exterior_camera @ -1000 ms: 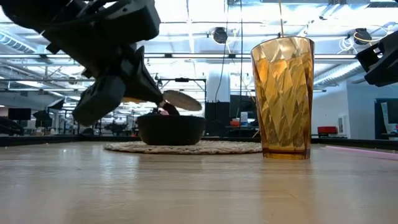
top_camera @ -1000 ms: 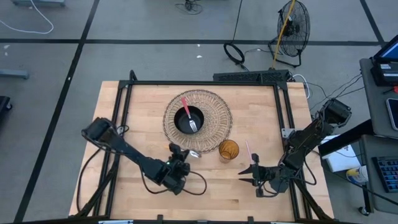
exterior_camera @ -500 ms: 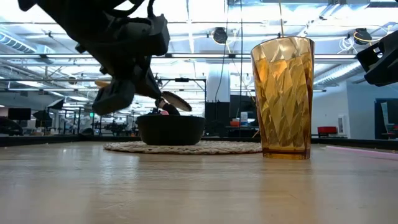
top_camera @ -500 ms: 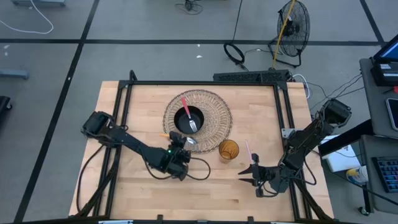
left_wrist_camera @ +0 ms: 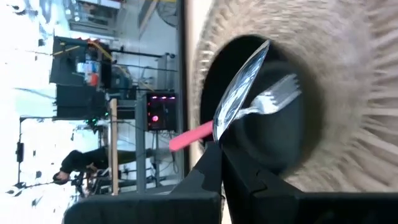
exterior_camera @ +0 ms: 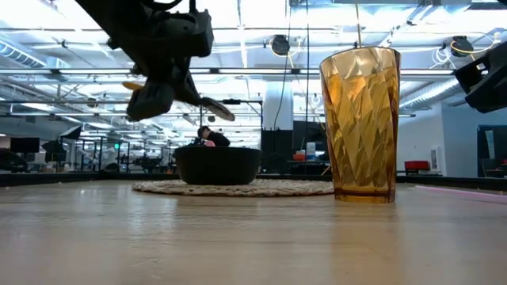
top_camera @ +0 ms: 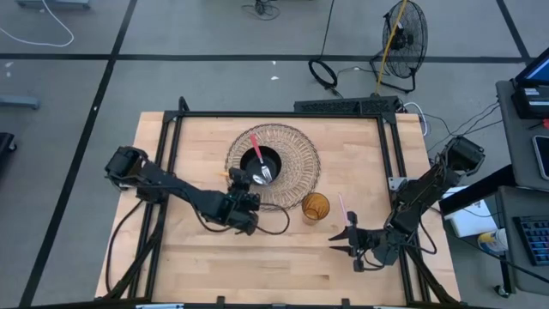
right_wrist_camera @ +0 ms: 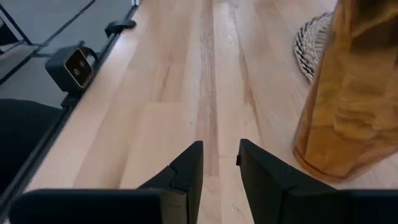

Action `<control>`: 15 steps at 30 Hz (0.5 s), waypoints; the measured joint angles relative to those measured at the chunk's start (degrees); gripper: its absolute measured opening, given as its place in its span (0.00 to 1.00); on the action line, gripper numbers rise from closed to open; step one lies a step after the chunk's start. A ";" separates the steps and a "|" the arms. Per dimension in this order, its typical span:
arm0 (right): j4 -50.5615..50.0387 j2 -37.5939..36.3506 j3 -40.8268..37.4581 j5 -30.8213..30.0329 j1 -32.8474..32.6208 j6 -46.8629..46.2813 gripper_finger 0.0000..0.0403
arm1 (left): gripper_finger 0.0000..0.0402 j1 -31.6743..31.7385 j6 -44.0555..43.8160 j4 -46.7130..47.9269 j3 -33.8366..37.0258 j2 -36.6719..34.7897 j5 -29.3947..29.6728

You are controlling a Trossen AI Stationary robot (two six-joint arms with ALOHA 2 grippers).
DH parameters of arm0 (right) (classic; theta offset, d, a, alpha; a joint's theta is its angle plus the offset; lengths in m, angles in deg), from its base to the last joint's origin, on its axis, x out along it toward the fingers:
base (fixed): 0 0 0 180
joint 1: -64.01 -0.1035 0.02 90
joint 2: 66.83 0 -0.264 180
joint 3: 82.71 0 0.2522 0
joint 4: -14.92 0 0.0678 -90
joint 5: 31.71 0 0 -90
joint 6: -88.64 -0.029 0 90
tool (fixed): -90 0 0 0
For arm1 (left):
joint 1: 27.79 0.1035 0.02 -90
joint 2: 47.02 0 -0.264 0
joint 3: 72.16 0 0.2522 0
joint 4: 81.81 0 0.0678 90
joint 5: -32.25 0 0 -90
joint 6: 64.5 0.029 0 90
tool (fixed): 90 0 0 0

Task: Pick & Place Utensil
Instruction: Put the yellow spoon into the black bowl on the woven mat

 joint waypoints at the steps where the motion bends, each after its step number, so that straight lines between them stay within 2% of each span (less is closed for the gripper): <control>1: -0.10 0.00 -0.18 0.00 0.00 -0.12 0.23 | 0.00 0.41 0.32 -0.18 -0.05 -0.30 0.21; 6: 0.02 0.02 -0.90 0.00 0.00 -0.74 0.23 | 0.00 2.22 1.67 0.14 -0.04 -1.62 -0.52; 15: 0.64 0.02 -1.02 0.00 0.00 -0.16 0.23 | 0.00 6.36 6.94 0.24 -0.02 -2.74 -6.57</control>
